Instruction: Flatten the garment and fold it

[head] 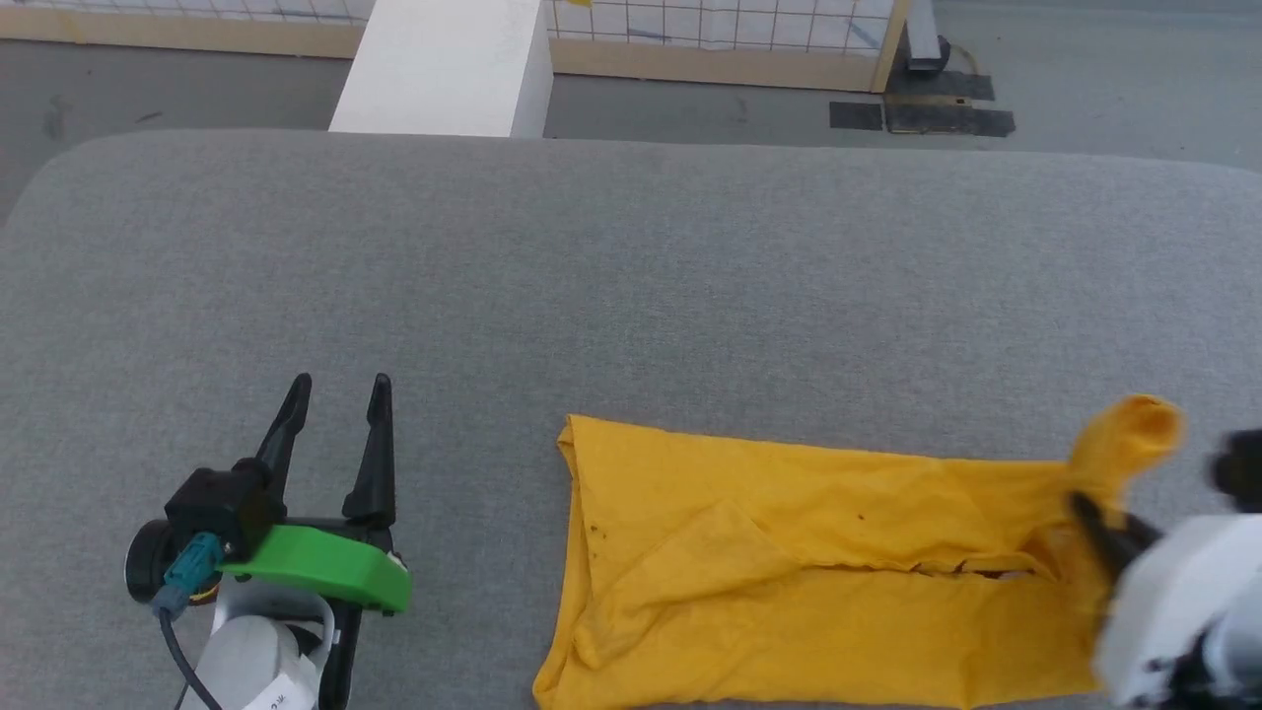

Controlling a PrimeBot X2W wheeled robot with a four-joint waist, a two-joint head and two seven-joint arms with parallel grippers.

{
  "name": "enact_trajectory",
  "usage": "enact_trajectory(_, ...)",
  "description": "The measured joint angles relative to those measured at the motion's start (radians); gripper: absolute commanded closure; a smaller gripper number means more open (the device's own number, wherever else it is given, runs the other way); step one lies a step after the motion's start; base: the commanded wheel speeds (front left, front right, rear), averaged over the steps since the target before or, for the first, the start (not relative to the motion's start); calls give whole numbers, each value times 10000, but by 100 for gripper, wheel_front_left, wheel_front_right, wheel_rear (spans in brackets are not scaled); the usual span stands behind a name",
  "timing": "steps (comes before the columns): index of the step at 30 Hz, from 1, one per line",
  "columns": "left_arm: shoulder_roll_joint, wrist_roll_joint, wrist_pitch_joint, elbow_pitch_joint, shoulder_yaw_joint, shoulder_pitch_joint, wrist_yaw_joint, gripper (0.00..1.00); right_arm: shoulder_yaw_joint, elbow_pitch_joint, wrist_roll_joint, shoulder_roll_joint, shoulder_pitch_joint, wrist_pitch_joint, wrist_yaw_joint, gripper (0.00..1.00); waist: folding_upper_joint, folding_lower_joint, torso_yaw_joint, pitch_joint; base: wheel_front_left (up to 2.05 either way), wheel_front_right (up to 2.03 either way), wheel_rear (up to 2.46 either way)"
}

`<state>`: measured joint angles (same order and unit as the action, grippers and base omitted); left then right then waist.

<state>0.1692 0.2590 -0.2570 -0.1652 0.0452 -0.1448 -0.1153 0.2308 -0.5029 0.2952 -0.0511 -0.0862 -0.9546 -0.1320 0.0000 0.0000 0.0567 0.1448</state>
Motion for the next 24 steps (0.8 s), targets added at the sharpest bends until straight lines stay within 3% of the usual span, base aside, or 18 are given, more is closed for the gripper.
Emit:
enact_trajectory(4, -33, -33, 0, -31, 19, -13, -69, 0, -2711, -1172, -215, 4, 29, -466, 0, 100, 0, 0, 127, 47, 0, 0, 0)
enact_trajectory(9, -119, -54, 0, -50, 98, -144, -73, 0, -5352, -263, -623, -40, 1115, -293, 0, 100, 0, 0, 296, 221, 0, 0, 0)
enact_trajectory(14, -255, -56, -2, -77, 276, -420, -73, 0, -6393, 1937, -849, -21, 2108, 581, 0, 100, 0, 0, 543, 445, 0, 0, 0)
enact_trajectory(24, -435, -58, 0, -186, 389, -668, -81, 0, -7246, 5544, -326, -4, 3667, 2176, 0, 100, 0, 1, 1046, 968, 0, 0, 0)
